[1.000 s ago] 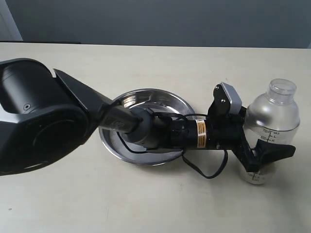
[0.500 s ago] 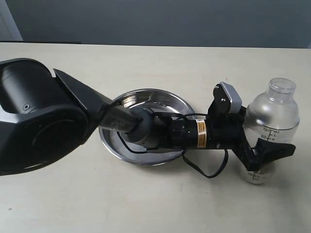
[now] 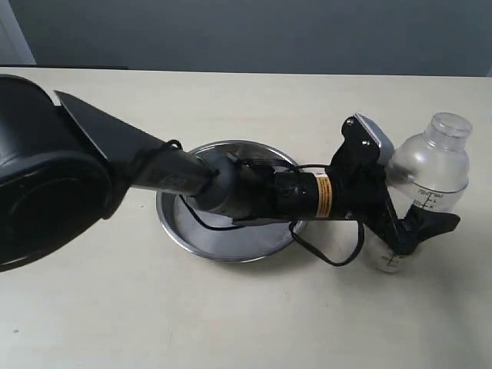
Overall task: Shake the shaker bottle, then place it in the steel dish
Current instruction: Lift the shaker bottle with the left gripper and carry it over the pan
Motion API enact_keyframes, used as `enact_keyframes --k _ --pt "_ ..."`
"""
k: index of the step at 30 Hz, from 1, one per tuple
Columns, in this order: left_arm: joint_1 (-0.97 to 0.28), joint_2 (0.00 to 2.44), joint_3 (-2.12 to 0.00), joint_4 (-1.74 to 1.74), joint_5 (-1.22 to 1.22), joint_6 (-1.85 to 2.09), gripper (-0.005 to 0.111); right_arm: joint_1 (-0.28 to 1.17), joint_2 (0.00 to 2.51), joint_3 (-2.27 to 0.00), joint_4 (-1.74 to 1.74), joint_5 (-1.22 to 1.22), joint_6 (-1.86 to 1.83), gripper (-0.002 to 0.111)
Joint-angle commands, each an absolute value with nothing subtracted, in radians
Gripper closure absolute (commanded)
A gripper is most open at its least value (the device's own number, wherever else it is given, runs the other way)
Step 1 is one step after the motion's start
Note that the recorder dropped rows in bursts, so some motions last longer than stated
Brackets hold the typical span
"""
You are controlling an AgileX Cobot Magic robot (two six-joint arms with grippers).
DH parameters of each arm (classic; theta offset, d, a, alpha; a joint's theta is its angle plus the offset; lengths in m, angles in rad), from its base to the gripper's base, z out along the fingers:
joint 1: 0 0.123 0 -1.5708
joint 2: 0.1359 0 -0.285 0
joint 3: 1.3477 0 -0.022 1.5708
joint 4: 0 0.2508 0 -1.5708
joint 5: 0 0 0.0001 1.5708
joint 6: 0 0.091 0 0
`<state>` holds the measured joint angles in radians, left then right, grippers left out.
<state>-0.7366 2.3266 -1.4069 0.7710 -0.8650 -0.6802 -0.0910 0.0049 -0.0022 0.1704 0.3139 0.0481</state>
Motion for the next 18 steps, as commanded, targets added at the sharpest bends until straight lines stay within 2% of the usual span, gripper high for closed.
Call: enact_keyframes --k 1,8,18 --pt "-0.736 2.231 -1.407 0.752 -0.774 -0.649 0.106 -0.092 0.000 0.000 0.170 0.307 0.048 0.109" --pt "-0.710 2.125 -1.387 0.669 -0.707 -0.627 0.106 -0.092 0.000 0.000 0.170 0.307 0.048 0.109" --pt "-0.574 1.861 -1.252 0.645 -0.512 -0.619 0.106 -0.092 0.000 0.000 0.170 0.307 0.048 0.109"
